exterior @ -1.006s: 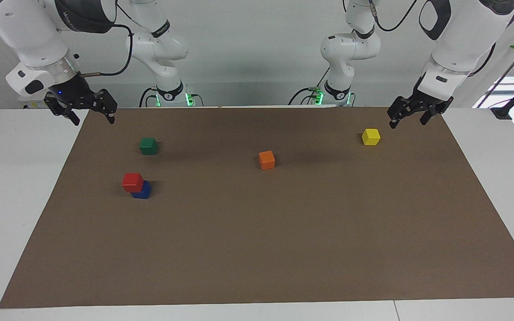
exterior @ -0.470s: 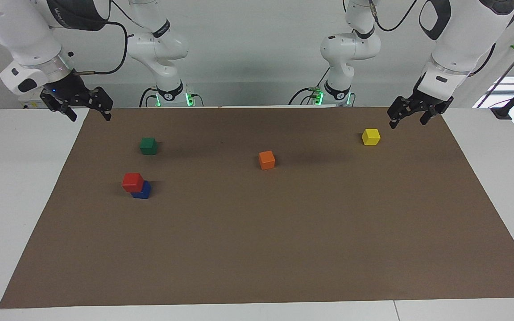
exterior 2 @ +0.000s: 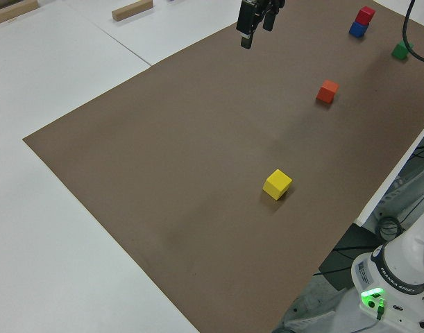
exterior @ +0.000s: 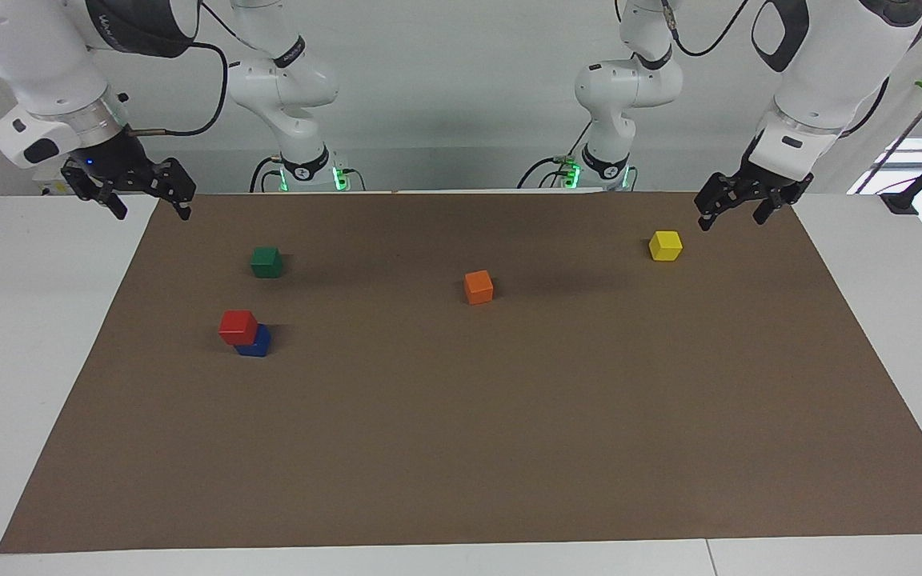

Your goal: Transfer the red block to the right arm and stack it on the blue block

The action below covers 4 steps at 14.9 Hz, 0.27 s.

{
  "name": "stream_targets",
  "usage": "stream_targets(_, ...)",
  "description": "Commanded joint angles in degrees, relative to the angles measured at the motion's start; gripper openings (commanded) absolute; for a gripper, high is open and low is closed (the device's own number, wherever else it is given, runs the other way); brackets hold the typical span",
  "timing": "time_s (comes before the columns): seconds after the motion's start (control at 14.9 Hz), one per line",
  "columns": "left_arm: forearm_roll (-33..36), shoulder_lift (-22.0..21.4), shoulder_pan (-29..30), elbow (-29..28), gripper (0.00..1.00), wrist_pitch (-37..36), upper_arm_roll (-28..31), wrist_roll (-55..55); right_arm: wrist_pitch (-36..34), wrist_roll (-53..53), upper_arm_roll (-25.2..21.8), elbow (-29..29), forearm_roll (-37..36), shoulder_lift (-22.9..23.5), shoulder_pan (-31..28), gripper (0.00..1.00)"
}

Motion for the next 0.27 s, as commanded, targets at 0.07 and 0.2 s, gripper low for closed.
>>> stream_targets(0.07,1.06,-1.28,-0.3,-1.56,1.0,0.43,0.32,-0.01,-0.24,0.15,-0.23,1.09,-0.53,0.58,0.69,1.0)
stream_targets(0.2,1.06,-1.28,-0.3,-1.56,1.0,0.43,0.32,-0.01,-0.24,0.15,-0.23,1.09,-0.53,0.58,0.69,1.0)
